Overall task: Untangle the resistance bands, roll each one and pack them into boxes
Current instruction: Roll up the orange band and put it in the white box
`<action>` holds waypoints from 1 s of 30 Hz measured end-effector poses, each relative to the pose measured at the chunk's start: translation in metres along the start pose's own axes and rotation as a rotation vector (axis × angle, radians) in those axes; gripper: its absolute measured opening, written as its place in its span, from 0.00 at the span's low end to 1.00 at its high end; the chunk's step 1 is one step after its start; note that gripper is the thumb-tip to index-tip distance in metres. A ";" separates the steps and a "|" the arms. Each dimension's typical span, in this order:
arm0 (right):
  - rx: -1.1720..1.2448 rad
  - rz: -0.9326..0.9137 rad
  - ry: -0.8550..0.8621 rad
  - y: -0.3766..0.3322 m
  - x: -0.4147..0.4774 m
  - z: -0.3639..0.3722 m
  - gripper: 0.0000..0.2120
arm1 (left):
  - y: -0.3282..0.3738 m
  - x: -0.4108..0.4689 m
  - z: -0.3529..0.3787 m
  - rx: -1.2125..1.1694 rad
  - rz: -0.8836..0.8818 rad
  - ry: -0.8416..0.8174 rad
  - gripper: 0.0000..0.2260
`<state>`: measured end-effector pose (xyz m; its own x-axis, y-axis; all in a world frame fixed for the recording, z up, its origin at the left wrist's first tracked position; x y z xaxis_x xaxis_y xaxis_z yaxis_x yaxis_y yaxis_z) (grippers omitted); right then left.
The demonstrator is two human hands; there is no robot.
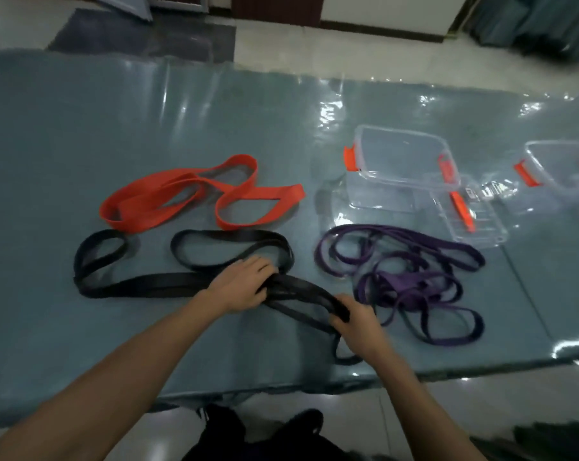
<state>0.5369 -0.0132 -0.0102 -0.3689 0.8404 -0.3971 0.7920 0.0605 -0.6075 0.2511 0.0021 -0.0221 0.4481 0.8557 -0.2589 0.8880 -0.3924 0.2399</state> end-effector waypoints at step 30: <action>-0.322 0.077 0.064 0.031 -0.008 -0.057 0.12 | 0.095 0.094 -0.059 -0.089 0.087 -0.169 0.10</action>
<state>0.5919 0.0122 0.0133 -0.2787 0.8804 -0.3836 0.9332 0.1540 -0.3246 0.3710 0.0649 0.0313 0.5407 0.7482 -0.3846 0.8356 -0.4251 0.3478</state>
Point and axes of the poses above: each hand's wrist, its own x-axis towards the middle knuckle, its own z-axis out of the palm, y = z × x, the point moved 2 cm from there along x, towards the middle knuckle, and after that the axes turned 8 degrees about -y, right-handed, at the moved point
